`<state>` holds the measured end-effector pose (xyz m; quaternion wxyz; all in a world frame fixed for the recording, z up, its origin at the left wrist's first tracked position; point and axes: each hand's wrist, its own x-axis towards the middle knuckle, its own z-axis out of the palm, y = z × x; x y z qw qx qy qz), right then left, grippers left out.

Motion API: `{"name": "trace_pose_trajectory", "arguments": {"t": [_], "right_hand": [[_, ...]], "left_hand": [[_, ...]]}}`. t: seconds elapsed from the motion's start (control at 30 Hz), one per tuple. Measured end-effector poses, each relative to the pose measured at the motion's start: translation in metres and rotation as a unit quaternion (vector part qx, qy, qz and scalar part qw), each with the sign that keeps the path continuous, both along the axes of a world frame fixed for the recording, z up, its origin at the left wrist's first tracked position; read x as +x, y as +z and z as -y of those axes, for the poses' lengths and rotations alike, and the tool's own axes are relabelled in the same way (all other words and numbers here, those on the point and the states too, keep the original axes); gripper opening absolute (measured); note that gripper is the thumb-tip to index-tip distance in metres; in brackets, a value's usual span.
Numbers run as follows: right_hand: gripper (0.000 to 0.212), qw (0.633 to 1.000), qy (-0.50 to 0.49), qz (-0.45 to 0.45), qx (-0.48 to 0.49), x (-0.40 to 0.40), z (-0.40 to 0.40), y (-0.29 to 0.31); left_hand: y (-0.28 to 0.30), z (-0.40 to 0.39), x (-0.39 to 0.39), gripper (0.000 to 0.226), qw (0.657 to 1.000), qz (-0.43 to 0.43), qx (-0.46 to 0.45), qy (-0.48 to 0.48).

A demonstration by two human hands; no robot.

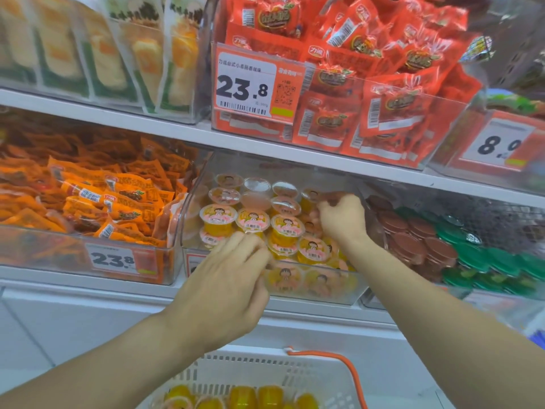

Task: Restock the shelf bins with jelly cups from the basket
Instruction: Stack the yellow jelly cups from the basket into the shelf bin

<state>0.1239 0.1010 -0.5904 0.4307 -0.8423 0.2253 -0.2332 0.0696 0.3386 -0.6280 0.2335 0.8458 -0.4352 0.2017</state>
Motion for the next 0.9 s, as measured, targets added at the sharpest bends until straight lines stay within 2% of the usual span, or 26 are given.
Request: {"name": "trace_pose_trajectory", "arguments": {"t": [0.07, 0.13, 0.17, 0.23, 0.3, 0.37, 0.43, 0.47, 0.5, 0.57, 0.6, 0.63, 0.67, 0.77, 0.83, 0.9], "right_hand": [[0.013, 0.996, 0.062, 0.069, 0.002, -0.031, -0.027, -0.004], [0.013, 0.988, 0.112, 0.099, -0.047, -0.058, -0.053, -0.014], [0.015, 0.983, 0.14, 0.104, -0.059, -0.069, -0.065, -0.021], [0.018, 0.971, 0.201, 0.111, -0.069, -0.086, -0.085, -0.041], [0.025, 0.963, 0.245, 0.094, -0.067, -0.098, -0.099, -0.07], [0.032, 0.956, 0.28, 0.03, -0.08, -0.108, -0.108, -0.109], [0.026, 0.939, 0.313, -0.076, -0.119, -0.117, -0.111, -0.156], [0.021, 0.917, 0.332, -0.156, -0.155, -0.12, -0.108, -0.182], [0.021, 0.88, 0.355, -0.251, -0.191, -0.124, -0.102, -0.205], [0.028, 0.759, 0.421, -0.434, -0.24, -0.133, -0.085, -0.241], [0.029, 0.703, 0.445, -0.494, -0.252, -0.137, -0.075, -0.253], [0.034, 0.667, 0.454, -0.53, -0.26, -0.141, -0.066, -0.261], [0.037, 0.657, 0.449, -0.548, -0.259, -0.144, -0.057, -0.266], [0.027, 0.704, 0.396, -0.543, -0.231, -0.141, -0.042, -0.286], [0.021, 0.722, 0.38, -0.534, -0.222, -0.135, -0.043, -0.296], [0.024, 0.727, 0.386, -0.527, -0.212, -0.128, -0.052, -0.305]], "left_hand": [[0.005, 0.0, -0.009, 0.015, 0.998, -0.067, 0.006, -0.017], [0.0, 0.002, -0.017, 0.02, 0.98, -0.162, 0.118, 0.004], [-0.01, 0.001, -0.017, 0.022, 0.956, -0.21, 0.203, 0.02], [-0.038, -0.002, -0.014, 0.027, 0.877, -0.317, 0.359, 0.034], [-0.066, -0.011, -0.012, 0.032, 0.808, -0.384, 0.445, 0.042], [-0.095, -0.023, -0.011, 0.037, 0.777, -0.395, 0.486, 0.061], [-0.13, -0.034, -0.009, 0.042, 0.773, -0.398, 0.484, 0.099], [-0.148, -0.038, -0.01, 0.044, 0.778, -0.409, 0.458, 0.135], [-0.166, -0.041, -0.012, 0.045, 0.784, -0.424, 0.418, 0.178], [-0.198, -0.044, -0.021, 0.053, 0.791, -0.449, 0.342, 0.236], [-0.213, -0.043, -0.026, 0.06, 0.788, -0.466, 0.318, 0.248], [-0.23, -0.042, -0.03, 0.068, 0.782, -0.478, 0.308, 0.254], [-0.244, -0.04, -0.033, 0.075, 0.78, -0.481, 0.306, 0.256], [-0.285, -0.04, -0.029, 0.083, 0.781, -0.476, 0.3, 0.27], [-0.299, -0.039, -0.026, 0.071, 0.789, -0.462, 0.305, 0.266], [-0.306, -0.041, -0.023, 0.05, 0.809, -0.425, 0.293, 0.283]]}}
